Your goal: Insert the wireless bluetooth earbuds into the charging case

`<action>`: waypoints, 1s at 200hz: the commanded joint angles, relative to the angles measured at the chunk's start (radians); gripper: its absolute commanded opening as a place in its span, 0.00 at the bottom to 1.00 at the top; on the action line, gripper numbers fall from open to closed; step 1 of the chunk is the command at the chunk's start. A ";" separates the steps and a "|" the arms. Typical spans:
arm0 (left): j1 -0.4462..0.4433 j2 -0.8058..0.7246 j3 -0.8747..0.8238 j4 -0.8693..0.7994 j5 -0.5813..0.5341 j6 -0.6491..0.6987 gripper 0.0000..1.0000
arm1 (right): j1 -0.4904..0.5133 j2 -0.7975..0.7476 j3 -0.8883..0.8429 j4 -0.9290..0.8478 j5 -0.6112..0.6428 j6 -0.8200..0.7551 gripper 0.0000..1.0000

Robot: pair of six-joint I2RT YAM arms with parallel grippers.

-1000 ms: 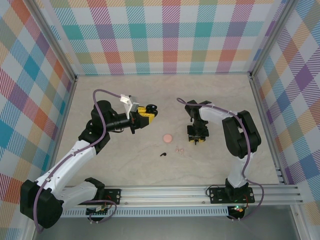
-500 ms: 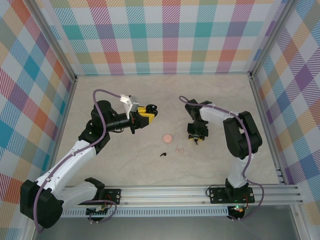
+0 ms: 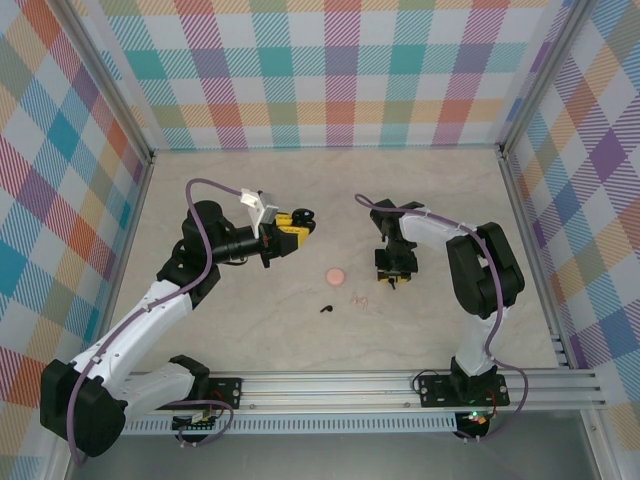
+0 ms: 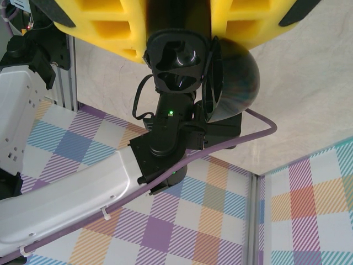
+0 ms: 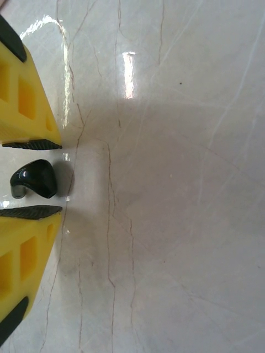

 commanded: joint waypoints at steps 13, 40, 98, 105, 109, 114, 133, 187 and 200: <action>-0.004 -0.020 -0.005 0.030 0.002 0.000 0.17 | 0.007 0.019 0.019 -0.020 -0.006 -0.044 0.35; -0.004 -0.021 -0.007 0.027 0.001 0.000 0.17 | 0.006 0.032 0.019 -0.019 0.002 -0.053 0.35; -0.004 -0.020 -0.006 0.027 -0.002 0.000 0.17 | 0.007 0.054 0.008 -0.008 0.007 -0.068 0.33; -0.003 -0.021 -0.006 0.027 -0.002 0.000 0.17 | 0.007 0.059 0.008 -0.007 0.006 -0.068 0.32; -0.004 -0.021 -0.007 0.027 -0.002 -0.001 0.17 | 0.007 0.061 0.008 -0.006 0.006 -0.068 0.32; -0.003 -0.022 -0.007 0.027 -0.002 -0.001 0.17 | 0.007 0.064 0.008 -0.004 0.006 -0.068 0.31; -0.004 -0.022 -0.007 0.027 -0.003 0.000 0.17 | 0.007 0.074 0.004 0.003 0.009 -0.063 0.29; -0.003 -0.025 -0.007 0.021 -0.006 0.002 0.17 | 0.002 0.047 -0.020 0.030 -0.003 -0.022 0.24; -0.004 -0.024 -0.007 0.020 -0.007 0.002 0.17 | -0.006 0.038 -0.024 0.033 -0.006 -0.013 0.23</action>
